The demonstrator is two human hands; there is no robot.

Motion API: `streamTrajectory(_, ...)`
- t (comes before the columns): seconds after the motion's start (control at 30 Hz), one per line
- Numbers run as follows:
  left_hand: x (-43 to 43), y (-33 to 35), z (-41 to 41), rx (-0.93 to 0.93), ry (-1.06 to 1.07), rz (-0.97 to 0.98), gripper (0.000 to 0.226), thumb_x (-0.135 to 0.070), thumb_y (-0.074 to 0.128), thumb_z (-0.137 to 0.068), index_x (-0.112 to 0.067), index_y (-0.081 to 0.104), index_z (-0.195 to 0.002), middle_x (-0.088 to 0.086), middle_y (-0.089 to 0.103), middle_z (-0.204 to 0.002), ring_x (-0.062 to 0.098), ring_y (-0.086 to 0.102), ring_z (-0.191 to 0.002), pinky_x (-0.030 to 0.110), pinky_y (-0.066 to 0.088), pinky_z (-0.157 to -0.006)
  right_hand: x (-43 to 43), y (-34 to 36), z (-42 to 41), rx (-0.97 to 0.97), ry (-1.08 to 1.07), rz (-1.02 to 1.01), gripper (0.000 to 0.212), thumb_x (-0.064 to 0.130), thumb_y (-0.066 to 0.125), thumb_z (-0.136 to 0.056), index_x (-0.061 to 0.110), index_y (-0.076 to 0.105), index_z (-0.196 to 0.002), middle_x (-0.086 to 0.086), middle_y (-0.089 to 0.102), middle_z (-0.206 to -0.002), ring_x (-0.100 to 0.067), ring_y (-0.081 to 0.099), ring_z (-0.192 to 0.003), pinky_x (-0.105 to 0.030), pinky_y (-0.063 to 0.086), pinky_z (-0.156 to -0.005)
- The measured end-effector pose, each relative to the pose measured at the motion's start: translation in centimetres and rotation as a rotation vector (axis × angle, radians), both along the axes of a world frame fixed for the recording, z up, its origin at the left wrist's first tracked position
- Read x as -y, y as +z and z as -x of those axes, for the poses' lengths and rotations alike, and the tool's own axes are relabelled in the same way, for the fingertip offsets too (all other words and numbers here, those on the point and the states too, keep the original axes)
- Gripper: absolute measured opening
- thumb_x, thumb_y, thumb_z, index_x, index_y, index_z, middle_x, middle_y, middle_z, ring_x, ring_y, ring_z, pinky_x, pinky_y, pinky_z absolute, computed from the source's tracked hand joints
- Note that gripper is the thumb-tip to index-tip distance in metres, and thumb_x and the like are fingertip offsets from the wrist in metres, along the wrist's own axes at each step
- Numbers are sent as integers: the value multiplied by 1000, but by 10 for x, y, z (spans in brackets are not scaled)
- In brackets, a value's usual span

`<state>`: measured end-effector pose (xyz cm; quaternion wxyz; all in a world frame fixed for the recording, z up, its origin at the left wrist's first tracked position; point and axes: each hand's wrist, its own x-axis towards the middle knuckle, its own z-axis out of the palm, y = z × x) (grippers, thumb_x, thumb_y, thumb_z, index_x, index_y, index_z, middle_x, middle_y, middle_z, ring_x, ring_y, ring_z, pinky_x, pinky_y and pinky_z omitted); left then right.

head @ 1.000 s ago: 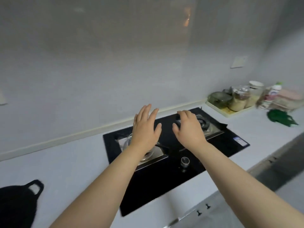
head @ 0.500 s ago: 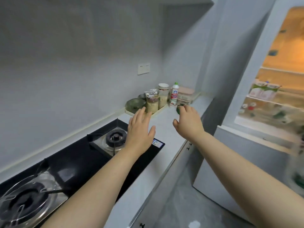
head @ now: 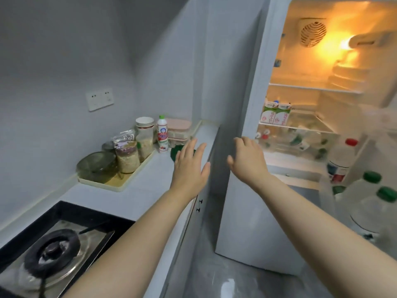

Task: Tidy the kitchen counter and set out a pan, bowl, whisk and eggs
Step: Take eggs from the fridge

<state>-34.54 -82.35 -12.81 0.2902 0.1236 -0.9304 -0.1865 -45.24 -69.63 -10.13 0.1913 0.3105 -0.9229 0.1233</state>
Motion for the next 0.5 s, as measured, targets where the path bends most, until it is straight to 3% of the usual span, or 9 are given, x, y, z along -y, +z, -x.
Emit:
streamTrajectory(0.2,18,4,104,35,-142,-30,54,-28,43,-98,-19,26,-148,3,11,-159,21,7,-146,38,10,-119,6,4,88,47,-169,19,50,26,54,-87,5,44,-131,-16,47,-133,-34,40,-124,-41,29,-105)
streamTrajectory(0.33,9,2,163,39,-227,-108,55,-27,44,-98,-18,24,-149,2,10,-159,19,10,-146,37,18,-118,-6,1,138,110,-226,98,55,25,55,-85,6,41,-135,-15,41,-141,-33,35,-130,-43,30,-108)
streamTrajectory(0.5,-21,1,259,27,-363,-121,55,-24,44,-98,-18,24,-149,-1,13,-158,15,12,-145,30,16,-116,-45,6,210,146,-339,206,50,22,56,-86,4,43,-131,-15,46,-134,-32,39,-124,-39,33,-102)
